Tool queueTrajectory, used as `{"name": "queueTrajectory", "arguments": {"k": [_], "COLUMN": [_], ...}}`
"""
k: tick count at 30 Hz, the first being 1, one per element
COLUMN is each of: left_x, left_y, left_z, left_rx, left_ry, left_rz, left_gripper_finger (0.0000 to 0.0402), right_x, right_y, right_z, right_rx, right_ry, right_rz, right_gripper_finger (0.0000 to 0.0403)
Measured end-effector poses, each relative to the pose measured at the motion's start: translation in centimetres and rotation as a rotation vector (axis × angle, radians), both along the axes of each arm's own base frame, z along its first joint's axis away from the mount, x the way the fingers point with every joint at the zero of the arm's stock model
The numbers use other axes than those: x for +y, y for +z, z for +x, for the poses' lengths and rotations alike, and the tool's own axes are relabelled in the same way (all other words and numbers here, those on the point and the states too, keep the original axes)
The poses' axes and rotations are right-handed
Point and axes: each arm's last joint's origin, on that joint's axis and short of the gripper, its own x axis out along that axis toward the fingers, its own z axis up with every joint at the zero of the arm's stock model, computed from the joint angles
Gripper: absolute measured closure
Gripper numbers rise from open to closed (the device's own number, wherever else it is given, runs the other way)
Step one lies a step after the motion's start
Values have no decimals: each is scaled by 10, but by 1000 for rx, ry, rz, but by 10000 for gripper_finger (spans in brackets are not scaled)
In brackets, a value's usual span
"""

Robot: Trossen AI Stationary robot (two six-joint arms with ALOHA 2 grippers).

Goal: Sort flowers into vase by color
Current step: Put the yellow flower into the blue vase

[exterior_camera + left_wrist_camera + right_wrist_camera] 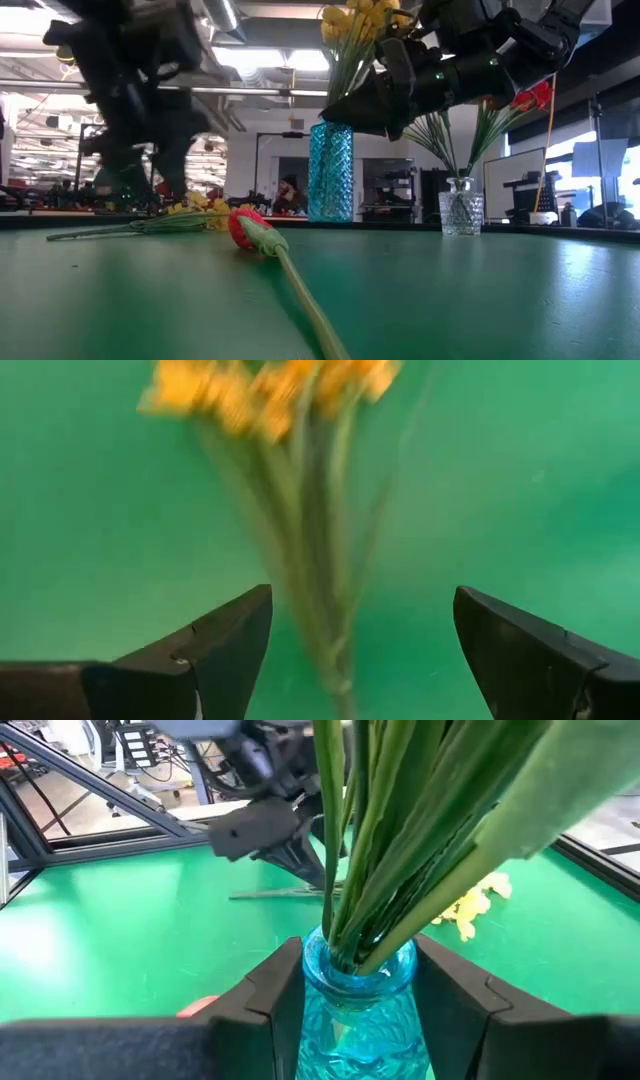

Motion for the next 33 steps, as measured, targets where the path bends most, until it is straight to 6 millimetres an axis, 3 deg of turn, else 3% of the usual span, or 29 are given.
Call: {"name": "queueTrajectory", "arguments": {"k": [13, 21, 27, 33], "left_x": [23, 34, 36, 38], "left_y": [-10, -33, -40, -35], "left_z": [-2, 14, 16, 16], "left_rx": [73, 91, 122, 118], "left_ry": [109, 94, 106, 116], "left_rz": [-115, -196, -204, -173], "left_gripper_finger": [98, 111, 173, 289], "right_x": [0, 0, 1, 1], "right_y": [-1, -1, -2, -2], "right_z": [0, 0, 0, 0], "right_rx": [9, 16, 24, 27], "right_ry": [10, 11, 20, 27], "right_rz": [-2, -3, 0, 1], "right_gripper_finger": [253, 253, 253, 253]}}
